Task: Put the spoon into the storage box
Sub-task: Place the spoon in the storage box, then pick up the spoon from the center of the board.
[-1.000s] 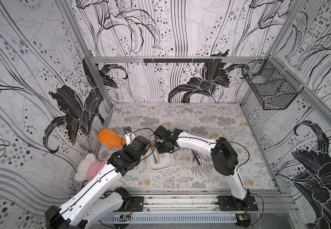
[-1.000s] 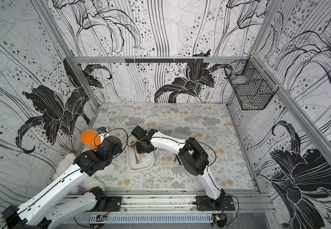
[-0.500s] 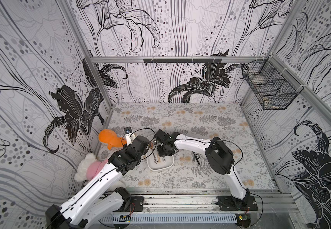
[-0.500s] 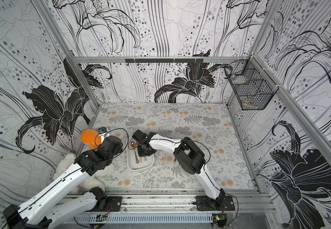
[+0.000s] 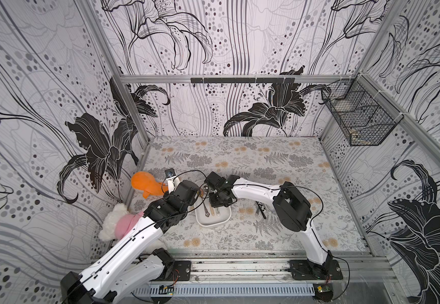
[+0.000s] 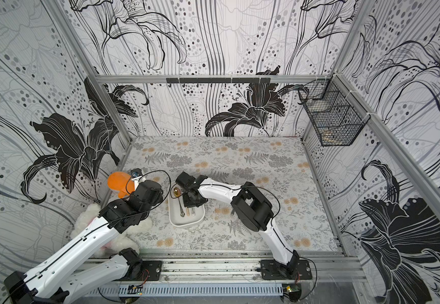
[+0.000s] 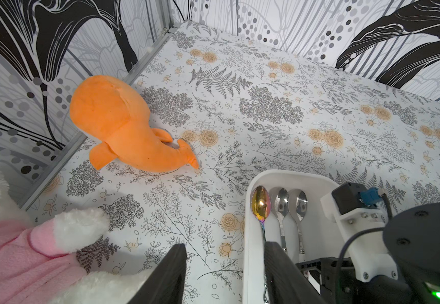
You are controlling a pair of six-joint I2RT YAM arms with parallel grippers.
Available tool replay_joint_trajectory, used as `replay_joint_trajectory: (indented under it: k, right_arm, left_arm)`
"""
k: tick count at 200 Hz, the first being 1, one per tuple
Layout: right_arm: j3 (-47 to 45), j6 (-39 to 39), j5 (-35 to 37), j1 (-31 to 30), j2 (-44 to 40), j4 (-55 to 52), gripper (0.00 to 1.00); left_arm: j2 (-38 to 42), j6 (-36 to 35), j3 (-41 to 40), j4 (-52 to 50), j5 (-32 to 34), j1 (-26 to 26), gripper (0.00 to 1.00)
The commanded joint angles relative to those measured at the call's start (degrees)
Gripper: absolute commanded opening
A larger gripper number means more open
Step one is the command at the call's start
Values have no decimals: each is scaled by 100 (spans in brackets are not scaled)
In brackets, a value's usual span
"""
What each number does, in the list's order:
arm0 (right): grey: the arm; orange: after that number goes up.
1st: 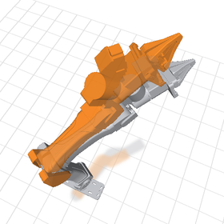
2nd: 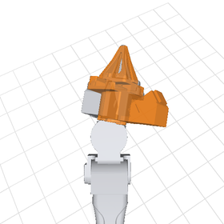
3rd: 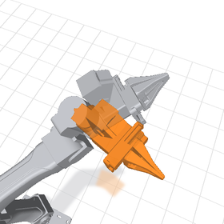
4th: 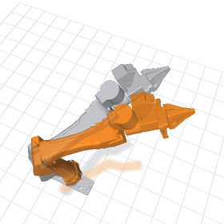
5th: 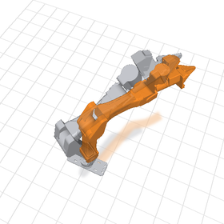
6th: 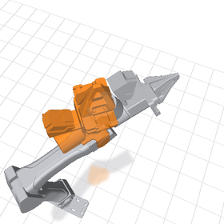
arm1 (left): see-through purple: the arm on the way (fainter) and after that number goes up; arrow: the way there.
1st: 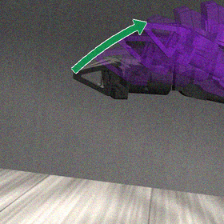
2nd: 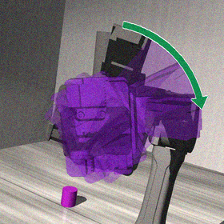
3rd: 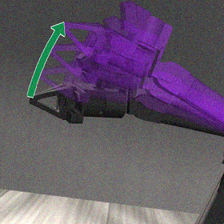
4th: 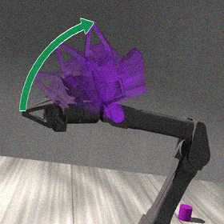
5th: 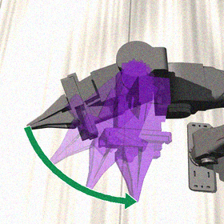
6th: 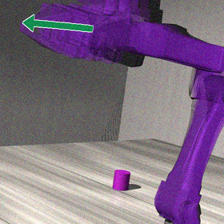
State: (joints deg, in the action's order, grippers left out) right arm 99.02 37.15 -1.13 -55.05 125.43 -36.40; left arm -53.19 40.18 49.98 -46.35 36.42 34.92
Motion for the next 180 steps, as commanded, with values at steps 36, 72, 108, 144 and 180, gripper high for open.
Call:
replay_joint_trajectory:
  k: [36,72,108,144,180]
  right_arm:
    - [-1145,-769,997,704,-2091,557,34]
    - [-2722,-890,795,2085,-2962,1522,34]
    - [-3724,-938,792,3110,-3215,2150,33]
    - [-4318,-955,931,3560,-3323,2601,33]
    - [-4573,-938,963,3567,-3367,2870,33]
  left_arm:
    - [-247,-242,91,486,-948,-7,55]
    - [-1273,39,902,744,-918,926,56]
    - [-3038,289,2036,1066,-996,1848,56]
    - [-4862,379,3211,1136,-1337,2256,56]
    - [-6029,455,4047,1151,-1538,2111,55]
